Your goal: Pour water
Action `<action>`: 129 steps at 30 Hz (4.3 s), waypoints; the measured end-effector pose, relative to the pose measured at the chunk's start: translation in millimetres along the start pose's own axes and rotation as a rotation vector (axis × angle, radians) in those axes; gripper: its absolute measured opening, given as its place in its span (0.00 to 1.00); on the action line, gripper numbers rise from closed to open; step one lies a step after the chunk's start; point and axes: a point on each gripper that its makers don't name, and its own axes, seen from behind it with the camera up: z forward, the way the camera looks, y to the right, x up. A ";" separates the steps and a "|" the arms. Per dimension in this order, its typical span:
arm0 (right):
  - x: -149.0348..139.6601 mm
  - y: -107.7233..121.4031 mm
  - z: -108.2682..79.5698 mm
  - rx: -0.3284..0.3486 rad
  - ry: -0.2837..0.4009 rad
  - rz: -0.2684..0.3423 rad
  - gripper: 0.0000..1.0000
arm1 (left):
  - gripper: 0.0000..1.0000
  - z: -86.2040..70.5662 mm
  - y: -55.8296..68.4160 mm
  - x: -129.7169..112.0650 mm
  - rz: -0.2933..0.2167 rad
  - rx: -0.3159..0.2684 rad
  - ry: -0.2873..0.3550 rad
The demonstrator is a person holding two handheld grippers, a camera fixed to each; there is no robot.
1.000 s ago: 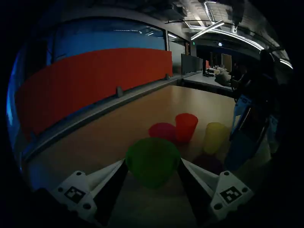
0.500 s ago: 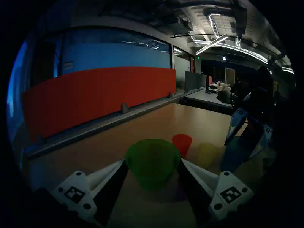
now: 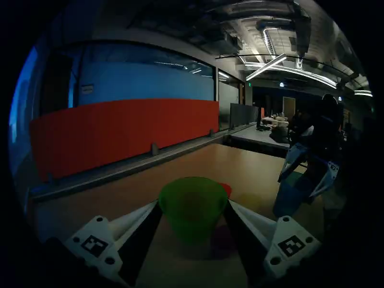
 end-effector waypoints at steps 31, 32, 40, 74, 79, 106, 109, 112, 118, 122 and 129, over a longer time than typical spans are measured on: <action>36.4 14.4 -23.4 -0.038 0.064 -0.018 0.93 | 0.88 -15.3 45.1 19.7 0.014 -0.057 0.077; 37.3 15.3 -23.8 -0.039 0.064 -0.019 0.93 | 0.88 -15.6 46.8 19.9 0.014 -0.057 0.081; 42.8 22.3 -25.8 -0.044 0.061 -0.031 0.93 | 0.88 -19.6 56.9 23.9 -0.007 -0.059 0.121; 88.7 66.3 -29.0 -0.084 0.082 -0.154 0.93 | 0.87 -28.3 88.7 19.9 0.021 -0.047 0.160; 95.0 72.4 -28.6 -0.092 0.091 -0.175 0.92 | 0.88 -28.5 94.5 16.0 0.023 -0.054 0.154; 139.3 102.9 -20.2 -0.143 0.115 -0.376 0.93 | 0.87 -21.8 111.3 18.2 0.044 -0.068 0.158; 144.9 105.5 -18.4 -0.148 0.115 -0.405 0.93 | 0.87 -21.1 112.2 19.8 0.046 -0.070 0.160; 150.5 108.5 -16.1 -0.155 0.115 -0.434 0.93 | 0.87 -20.5 112.7 21.5 0.049 -0.071 0.161; 162.1 116.0 -11.2 -0.169 0.113 -0.480 0.93 | 0.87 -20.4 113.9 23.9 0.050 -0.073 0.164; 170.0 121.7 -8.3 -0.178 0.114 -0.510 0.93 | 0.87 -20.2 114.5 25.6 0.051 -0.076 0.164; 180.1 124.5 -2.2 -0.185 0.112 -0.567 0.93 | 0.87 -18.8 115.0 27.0 0.052 -0.079 0.166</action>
